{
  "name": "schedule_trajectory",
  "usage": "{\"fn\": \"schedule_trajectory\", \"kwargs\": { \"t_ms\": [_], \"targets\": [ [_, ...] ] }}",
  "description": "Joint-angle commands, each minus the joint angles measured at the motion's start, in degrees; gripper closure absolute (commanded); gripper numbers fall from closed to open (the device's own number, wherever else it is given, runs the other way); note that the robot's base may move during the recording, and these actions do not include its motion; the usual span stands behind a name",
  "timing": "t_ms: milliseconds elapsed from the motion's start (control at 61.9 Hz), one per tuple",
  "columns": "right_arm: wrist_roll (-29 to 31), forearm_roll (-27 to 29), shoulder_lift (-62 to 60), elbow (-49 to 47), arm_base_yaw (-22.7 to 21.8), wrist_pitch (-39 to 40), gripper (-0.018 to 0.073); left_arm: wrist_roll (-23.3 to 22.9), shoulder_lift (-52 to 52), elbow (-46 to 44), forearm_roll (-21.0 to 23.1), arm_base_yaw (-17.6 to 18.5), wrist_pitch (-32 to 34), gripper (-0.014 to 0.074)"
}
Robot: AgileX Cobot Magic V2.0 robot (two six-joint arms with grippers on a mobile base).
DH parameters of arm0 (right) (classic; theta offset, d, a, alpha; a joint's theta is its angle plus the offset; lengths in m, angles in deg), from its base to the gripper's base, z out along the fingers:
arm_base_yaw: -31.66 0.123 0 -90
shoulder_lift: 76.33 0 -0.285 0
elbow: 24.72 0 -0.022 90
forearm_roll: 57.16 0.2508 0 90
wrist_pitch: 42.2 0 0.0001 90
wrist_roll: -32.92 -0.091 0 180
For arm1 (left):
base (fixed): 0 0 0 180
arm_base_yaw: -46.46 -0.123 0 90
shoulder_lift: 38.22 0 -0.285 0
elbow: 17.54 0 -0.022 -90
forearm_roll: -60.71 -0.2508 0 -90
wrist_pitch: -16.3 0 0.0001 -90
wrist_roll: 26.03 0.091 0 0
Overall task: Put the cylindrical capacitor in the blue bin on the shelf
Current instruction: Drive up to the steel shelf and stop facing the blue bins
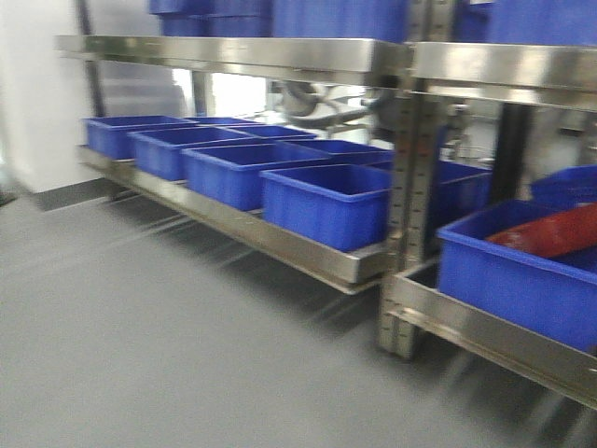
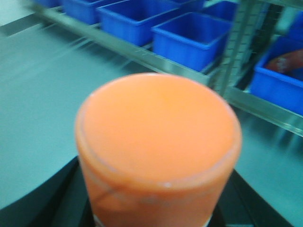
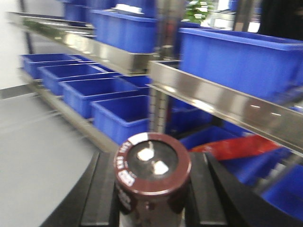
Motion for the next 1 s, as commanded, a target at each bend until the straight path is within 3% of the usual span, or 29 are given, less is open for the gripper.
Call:
{"fn": "schedule_trajectory", "kwargs": {
  "t_ms": [0, 985],
  "targets": [
    [0.05, -0.56, -0.18, 0.02, -0.06, 1.8, 0.0721, 0.0, -0.28, -0.37, 0.21, 0.43, 1.41, 0.0707],
    [0.05, -0.56, -0.18, 0.02, -0.06, 1.8, 0.0721, 0.0, -0.28, -0.37, 0.21, 0.43, 1.41, 0.0707]
  ]
}}
